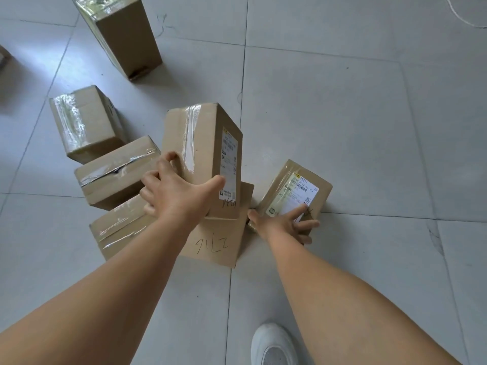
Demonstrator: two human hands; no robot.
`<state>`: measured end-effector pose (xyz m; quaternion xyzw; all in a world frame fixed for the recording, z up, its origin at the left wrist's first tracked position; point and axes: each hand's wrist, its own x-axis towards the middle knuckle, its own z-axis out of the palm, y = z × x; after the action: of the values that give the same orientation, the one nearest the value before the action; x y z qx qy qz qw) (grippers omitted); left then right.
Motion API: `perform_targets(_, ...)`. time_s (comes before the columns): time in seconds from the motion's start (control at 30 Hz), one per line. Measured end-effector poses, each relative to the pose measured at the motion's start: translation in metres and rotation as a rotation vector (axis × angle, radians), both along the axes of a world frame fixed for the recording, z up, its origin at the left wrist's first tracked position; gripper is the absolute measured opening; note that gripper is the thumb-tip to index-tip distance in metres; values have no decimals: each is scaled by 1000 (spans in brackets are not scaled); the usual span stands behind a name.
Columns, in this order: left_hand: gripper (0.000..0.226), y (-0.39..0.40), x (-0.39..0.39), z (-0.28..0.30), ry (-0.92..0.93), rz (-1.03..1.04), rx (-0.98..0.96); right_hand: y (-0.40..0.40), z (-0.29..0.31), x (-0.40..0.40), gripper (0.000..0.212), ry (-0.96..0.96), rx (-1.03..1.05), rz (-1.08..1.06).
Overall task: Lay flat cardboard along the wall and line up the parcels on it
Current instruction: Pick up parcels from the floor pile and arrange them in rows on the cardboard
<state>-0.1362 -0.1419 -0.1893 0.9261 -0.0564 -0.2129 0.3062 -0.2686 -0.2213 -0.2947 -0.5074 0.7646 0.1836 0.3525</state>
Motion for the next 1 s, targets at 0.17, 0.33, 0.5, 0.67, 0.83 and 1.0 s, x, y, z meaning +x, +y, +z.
perform_targets(0.17, 89, 9, 7, 18, 35, 41, -59, -7, 35, -7, 131, 35, -21, 70)
perform_targets(0.33, 91, 21, 13, 70, 60, 107, -88, -11, 114, 14, 132, -40, -87, 223)
perform_targets(0.5, 93, 42, 24, 149, 78, 189, -118, -5, 219, 51, 128, -123, -170, 394)
perform_targets(0.67, 93, 85, 45, 240, 54, 295, -169, 16, 325, 85, 125, -182, -171, 600)
perform_targets(0.83, 96, 150, 66, 308, 33, 438, -211, 58, 408, 125, 123, -241, -189, 787)
perform_targets(1.0, 93, 227, 75, 363, -28, 605, -248, 120, 469, 166, 125, -298, -185, 963)
